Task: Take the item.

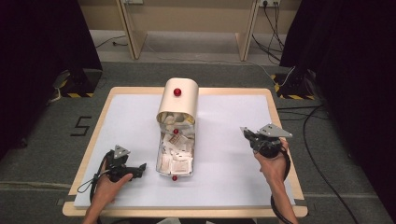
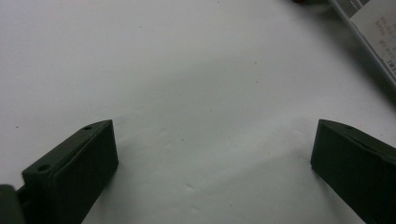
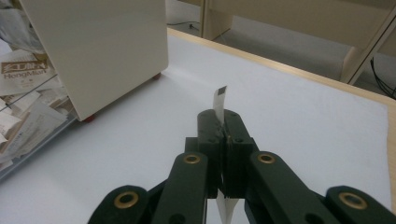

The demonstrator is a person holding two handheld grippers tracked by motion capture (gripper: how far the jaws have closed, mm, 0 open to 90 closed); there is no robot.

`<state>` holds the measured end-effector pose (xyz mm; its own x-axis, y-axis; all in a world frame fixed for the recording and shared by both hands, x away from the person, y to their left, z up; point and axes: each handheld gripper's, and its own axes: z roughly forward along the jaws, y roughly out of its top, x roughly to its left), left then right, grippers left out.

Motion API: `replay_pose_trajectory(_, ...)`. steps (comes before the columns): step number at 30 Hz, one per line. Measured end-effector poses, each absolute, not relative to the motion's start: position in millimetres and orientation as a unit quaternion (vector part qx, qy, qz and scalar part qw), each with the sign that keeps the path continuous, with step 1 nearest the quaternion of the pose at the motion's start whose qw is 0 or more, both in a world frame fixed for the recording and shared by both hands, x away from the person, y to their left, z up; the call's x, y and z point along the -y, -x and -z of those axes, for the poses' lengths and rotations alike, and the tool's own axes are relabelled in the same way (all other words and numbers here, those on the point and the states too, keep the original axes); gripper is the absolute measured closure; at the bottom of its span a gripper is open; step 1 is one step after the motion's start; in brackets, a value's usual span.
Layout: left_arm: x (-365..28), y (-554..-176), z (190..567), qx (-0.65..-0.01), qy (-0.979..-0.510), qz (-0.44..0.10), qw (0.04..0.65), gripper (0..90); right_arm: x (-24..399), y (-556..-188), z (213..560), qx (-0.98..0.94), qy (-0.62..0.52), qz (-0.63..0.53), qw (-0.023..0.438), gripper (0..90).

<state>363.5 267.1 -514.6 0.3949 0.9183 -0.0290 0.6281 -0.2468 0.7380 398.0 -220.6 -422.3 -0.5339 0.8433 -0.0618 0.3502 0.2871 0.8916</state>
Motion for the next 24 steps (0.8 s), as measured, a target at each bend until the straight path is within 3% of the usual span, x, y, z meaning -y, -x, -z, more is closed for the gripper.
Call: replay_pose_trajectory(24,-267,-363,515,-0.508,-0.761,-0.211,0.344,0.1,232,-409,448,-0.759,-0.421,-0.414,0.272,88.4)
